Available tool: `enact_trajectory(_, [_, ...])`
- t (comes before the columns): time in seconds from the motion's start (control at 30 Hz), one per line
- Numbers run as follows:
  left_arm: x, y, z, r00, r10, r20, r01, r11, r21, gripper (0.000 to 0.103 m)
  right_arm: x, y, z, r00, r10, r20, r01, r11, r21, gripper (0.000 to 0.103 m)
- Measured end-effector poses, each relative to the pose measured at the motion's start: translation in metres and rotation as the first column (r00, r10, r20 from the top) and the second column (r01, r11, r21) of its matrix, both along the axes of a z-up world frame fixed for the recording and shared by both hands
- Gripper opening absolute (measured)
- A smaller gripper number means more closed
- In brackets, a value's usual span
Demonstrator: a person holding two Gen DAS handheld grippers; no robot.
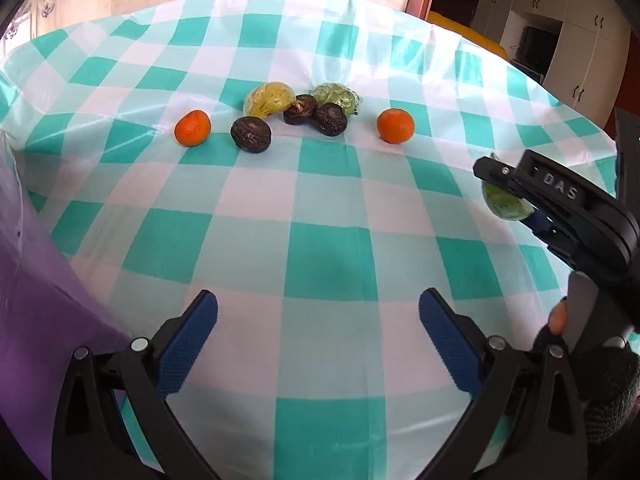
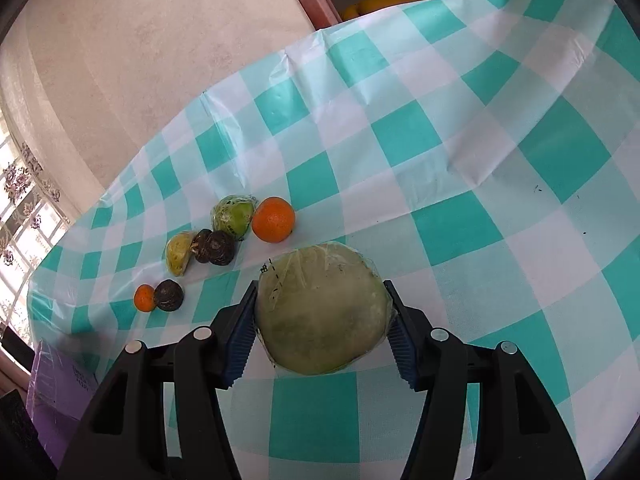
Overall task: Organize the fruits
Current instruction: 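Grasp the wrapped green melon half with the right tool while the left tool grasps a dark round fruit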
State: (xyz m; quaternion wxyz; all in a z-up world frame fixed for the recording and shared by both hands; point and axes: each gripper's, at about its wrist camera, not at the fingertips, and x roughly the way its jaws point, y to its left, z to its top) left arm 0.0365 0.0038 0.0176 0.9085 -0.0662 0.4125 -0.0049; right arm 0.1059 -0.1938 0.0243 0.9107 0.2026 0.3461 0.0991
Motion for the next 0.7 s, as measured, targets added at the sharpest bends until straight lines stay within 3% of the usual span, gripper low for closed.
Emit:
enact_trajectory(0.1, [0.045, 0.001, 0.003, 0.998, 0.069, 0.015, -0.069, 0.996, 0.059, 0.1, 0.002, 0.012, 0.002, 1.0, 0.026, 0.006, -0.026, 0.999, -0.047, 0.058])
enact_trajectory(0.17, [0.074, 0.012, 0.004, 0.992, 0.128, 0.014, -0.129, 0.991, 0.026, 0.1, 0.003, 0.016, 0.003, 0.998, 0.054, 0.009, -0.054, 0.997, -0.059, 0.058])
enact_trajectory(0.3, [0.122, 0.039, -0.005, 0.973, 0.226, -0.052, -0.228, 0.973, -0.044, 0.082, 0.003, 0.012, 0.001, 0.999, 0.044, 0.006, -0.043, 0.998, -0.046, 0.058])
enact_trajectory(0.4, [0.143, 0.046, -0.004, 0.966, 0.252, -0.053, -0.253, 0.967, -0.016, 0.076, 0.003, 0.016, 0.001, 0.998, 0.061, 0.005, -0.061, 0.997, -0.055, 0.058])
enact_trajectory(0.47, [0.15, 0.047, -0.002, 0.964, 0.261, -0.048, -0.261, 0.965, 0.012, 0.064, 0.003, 0.015, 0.001, 0.998, 0.061, 0.007, -0.061, 0.997, -0.051, 0.058])
enact_trajectory(0.53, [0.152, 0.045, -0.001, 0.959, 0.278, -0.046, -0.275, 0.959, 0.062, 0.037, 0.003, 0.015, 0.001, 0.998, 0.065, 0.009, -0.065, 0.997, -0.049, 0.058])
enact_trajectory(0.7, [0.126, 0.034, 0.009, 0.978, 0.208, 0.016, -0.209, 0.978, 0.03, 0.036, 0.003, 0.015, 0.0, 0.998, 0.064, 0.007, -0.064, 0.997, -0.048, 0.058])
